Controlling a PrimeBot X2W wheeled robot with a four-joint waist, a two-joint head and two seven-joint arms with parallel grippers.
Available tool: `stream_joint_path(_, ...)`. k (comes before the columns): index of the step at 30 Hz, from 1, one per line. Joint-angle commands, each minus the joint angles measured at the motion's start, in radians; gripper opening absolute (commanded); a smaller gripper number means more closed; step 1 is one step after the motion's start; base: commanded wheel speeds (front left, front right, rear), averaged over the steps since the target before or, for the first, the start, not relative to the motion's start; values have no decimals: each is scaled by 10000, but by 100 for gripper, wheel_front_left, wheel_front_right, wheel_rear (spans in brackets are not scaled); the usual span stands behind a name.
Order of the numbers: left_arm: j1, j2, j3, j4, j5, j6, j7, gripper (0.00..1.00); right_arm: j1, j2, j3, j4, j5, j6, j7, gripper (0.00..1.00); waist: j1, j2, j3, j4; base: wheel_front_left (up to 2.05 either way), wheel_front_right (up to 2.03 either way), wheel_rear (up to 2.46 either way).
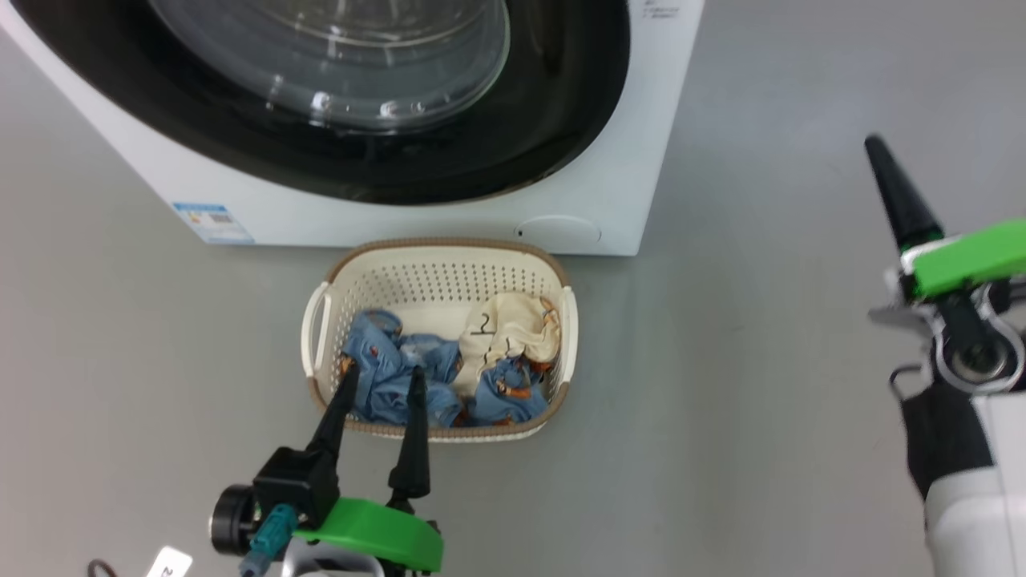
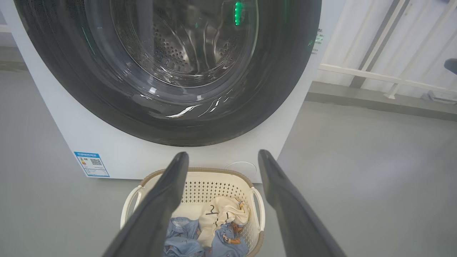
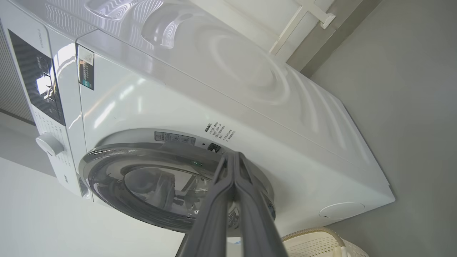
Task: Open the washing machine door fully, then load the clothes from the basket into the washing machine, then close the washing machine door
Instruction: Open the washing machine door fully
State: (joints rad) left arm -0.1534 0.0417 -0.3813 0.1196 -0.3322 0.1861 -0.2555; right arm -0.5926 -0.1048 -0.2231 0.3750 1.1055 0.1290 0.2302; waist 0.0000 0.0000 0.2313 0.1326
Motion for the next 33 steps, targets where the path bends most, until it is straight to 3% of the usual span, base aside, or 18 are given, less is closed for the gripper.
stream_joint_path(1, -408, 85, 123, -337, -79, 131, -63, 100, -598, -72, 65, -270, -191, 17, 415, 0, 0, 0, 594, 406, 0, 0, 0)
stream_joint_path(12, -1012, 85, -759, -541, -398, 560, -63, 100, -3565, 76, -743, -103, -966, 17, 3428, 0, 0, 0, 1723, 847, 0, 0, 0)
stream_joint_path(20, -1255, 85, -1052, -605, -571, 687, -63, 100, -5056, 268, -1221, 408, -1344, 17, 4928, 0, 0, 0, 2092, 1145, 0, 0, 0)
stream_joint_path(33, -1555, 85, -1461, -723, -864, 840, -63, 100, -7365, 470, -2298, 1813, -2510, 17, 6185, 0, 0, 0, 2680, 1673, 0, 0, 0)
